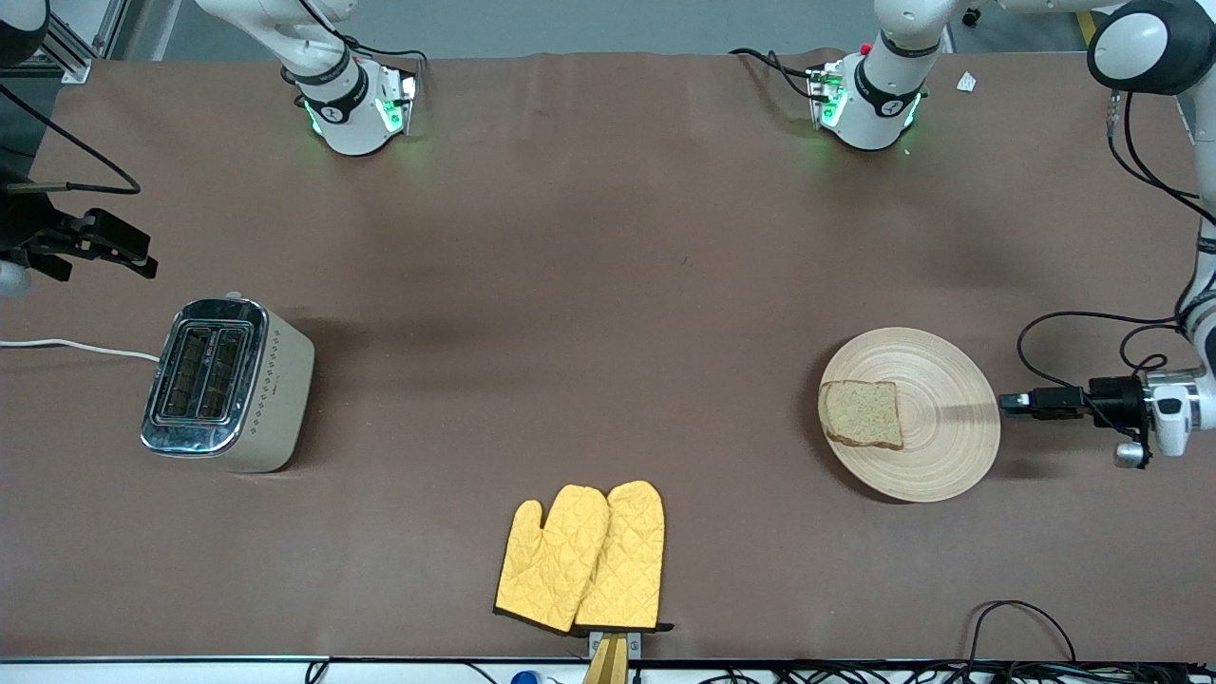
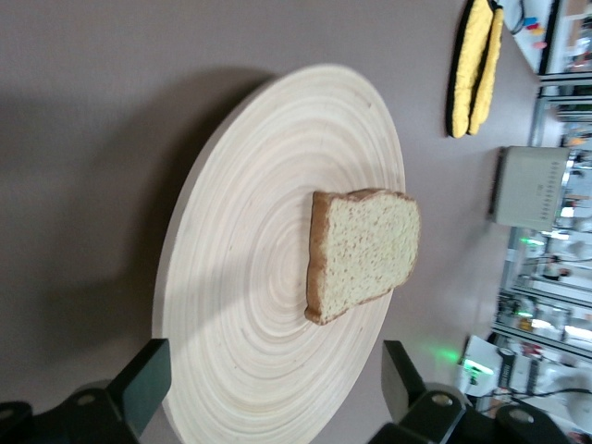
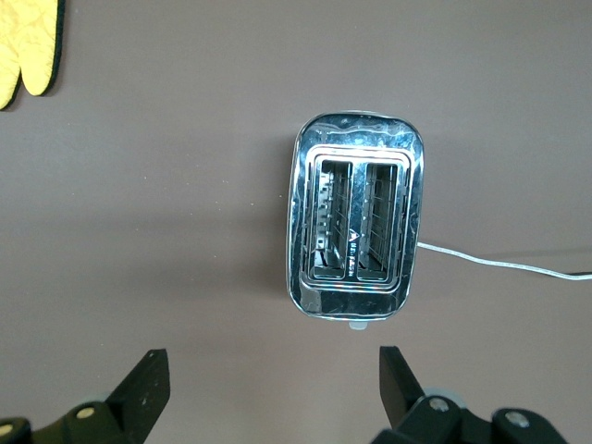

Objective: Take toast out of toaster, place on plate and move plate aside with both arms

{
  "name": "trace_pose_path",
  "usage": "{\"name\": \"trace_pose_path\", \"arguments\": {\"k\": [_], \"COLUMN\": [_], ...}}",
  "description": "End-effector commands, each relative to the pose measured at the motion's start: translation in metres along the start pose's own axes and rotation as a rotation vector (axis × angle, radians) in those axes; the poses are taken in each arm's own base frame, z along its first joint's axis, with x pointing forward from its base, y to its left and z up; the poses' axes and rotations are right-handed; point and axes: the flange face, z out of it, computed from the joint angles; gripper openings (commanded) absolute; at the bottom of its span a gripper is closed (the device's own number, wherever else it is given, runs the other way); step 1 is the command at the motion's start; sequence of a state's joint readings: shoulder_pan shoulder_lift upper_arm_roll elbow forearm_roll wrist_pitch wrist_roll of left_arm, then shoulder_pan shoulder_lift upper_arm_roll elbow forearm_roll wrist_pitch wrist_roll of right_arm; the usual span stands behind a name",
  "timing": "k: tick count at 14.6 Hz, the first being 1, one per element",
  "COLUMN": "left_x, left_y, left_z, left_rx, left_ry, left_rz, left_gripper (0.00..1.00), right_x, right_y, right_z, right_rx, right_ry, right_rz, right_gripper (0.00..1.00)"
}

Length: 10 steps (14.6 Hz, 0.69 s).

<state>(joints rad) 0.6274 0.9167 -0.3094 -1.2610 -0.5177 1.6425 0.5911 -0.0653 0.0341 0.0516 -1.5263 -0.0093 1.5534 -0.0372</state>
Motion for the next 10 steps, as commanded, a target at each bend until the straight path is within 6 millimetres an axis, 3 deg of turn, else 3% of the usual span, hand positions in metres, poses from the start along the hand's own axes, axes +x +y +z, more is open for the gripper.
{"name": "trace_pose_path", "arguments": {"k": [1,4,5,8,10], "left_x": [0.016,0.03,0.034,0.038,0.035], "left_y": [0.052,0.133,0.17,0.274,0.329], "left_z": [-0.021,-0.029,-0.028,-0.006,0.016], "left_rx": [0.143,0.306,0.382,0.603,0.669], "left_ry": [-0.008,-0.013,-0.018,-0.017,0.006], "left_rz": [0.019,0.001,0.004,-0.015,-0.046], "left_gripper": [1.0,1.0,1.0,1.0,1.0], "right_x": [-0.004,-0.004,-0.004,-0.004,-0.004], "right_y": [0.001,0.001,0.002,0.002,0.002], "right_z": [-0.004,-0.002,-0.003,-0.002,-0.002], "right_rx": [0.001,0.003,0.004,0.006,0.007], "right_ry": [0.002,-0.002,0.001,-0.004,-0.003], "right_rz": [0.002,0.002,0.004,0.005,0.005], "right_gripper": [1.0,1.0,1.0,1.0,1.0]}}
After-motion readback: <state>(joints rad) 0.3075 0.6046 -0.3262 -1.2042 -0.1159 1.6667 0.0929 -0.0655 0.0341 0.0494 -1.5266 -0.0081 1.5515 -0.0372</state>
